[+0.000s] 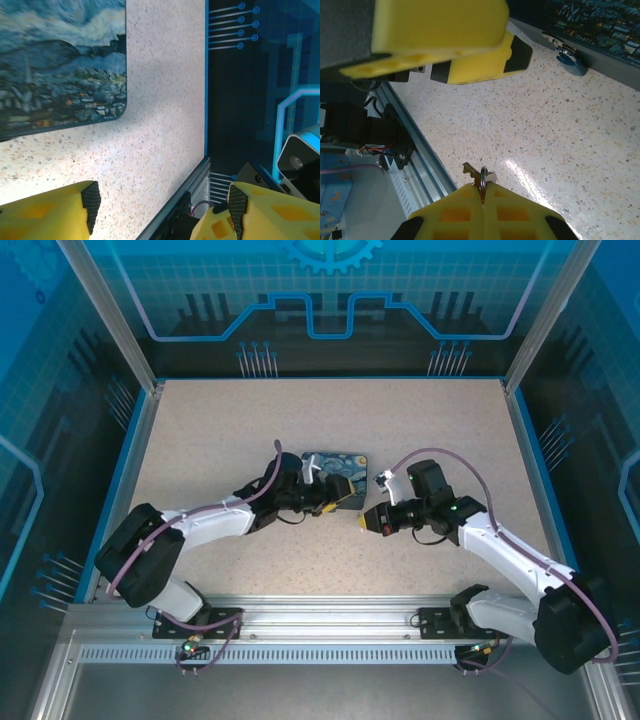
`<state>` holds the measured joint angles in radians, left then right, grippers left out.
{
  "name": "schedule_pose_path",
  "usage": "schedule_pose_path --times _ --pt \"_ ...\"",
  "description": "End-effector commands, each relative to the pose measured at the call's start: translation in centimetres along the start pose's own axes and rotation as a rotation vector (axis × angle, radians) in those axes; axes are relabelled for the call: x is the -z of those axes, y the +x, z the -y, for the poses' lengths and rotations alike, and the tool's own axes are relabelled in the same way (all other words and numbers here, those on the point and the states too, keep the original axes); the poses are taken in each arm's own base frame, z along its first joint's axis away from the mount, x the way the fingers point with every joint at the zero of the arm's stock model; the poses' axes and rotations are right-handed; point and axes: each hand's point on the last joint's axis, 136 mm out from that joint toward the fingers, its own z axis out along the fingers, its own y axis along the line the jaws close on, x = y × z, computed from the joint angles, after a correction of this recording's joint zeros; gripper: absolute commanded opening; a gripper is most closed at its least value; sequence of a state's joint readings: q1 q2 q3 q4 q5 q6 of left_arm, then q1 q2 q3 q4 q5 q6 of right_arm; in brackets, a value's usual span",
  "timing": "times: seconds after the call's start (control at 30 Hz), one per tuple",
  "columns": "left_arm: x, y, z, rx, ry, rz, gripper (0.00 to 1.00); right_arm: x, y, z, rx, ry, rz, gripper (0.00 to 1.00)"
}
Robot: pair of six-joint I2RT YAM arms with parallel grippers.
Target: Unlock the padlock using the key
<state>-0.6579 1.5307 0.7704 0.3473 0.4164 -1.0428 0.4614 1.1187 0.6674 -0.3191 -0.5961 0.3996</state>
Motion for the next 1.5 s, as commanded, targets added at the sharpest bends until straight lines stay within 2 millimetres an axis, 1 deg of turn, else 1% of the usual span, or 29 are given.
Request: schedule_pose_path --times 0.0,0.13,0.27,0.5,0.6,0.9,1.2,1.37,1.43,1.47 --pt "-0.7 0.5 2.6 -0.046 0.078 -0.034 0.67 0.0 -0.5 -0.2 -0.005 -0.024 0.009 0.0" --pt "-1.3 1.3 2.9 -0.052 0.093 -0.06 0.6 -0.1 -0.4 0.3 -0.011 -0.005 0.011 0.0" --pt "-1.6 2.2 2.8 -0.051 0.108 -0.077 0.55 -0.1 -0.5 0.6 -0.017 0.003 0.016 0.0" --pt "-2.1 3.2 2.9 -0.052 0.112 -0.101 0.51 -0.2 -0.7 1.1 -0.027 0.02 0.023 0.0" --pt "-2.5 3.7 2.7 -0.048 0.103 -0.114 0.5 -0.1 -0.8 1.3 -0.032 0.027 0.03 0.0" --pt "-3.2 4.2 1.8 -0.032 0.088 -0.126 0.37 -0.1 -0.7 1.8 -0.042 0.037 0.033 0.0" --pt "-3.4 3.9 1.9 -0.031 0.082 -0.117 0.16 -0.1 -0.5 2.1 -0.049 0.045 0.029 0.0" --pt "-3.5 3.7 1.9 -0.033 0.076 -0.111 0.0 0.0 -0.4 2.1 -0.051 0.048 0.032 0.0" --pt "-3.5 3.7 2.0 -0.033 0.076 -0.109 0.0 0.1 -0.5 2.2 -0.057 0.055 0.04 0.0" --pt "-3.5 3.6 1.9 -0.033 0.073 -0.106 0.0 0.2 -0.6 2.3 -0.062 0.059 0.046 0.07"
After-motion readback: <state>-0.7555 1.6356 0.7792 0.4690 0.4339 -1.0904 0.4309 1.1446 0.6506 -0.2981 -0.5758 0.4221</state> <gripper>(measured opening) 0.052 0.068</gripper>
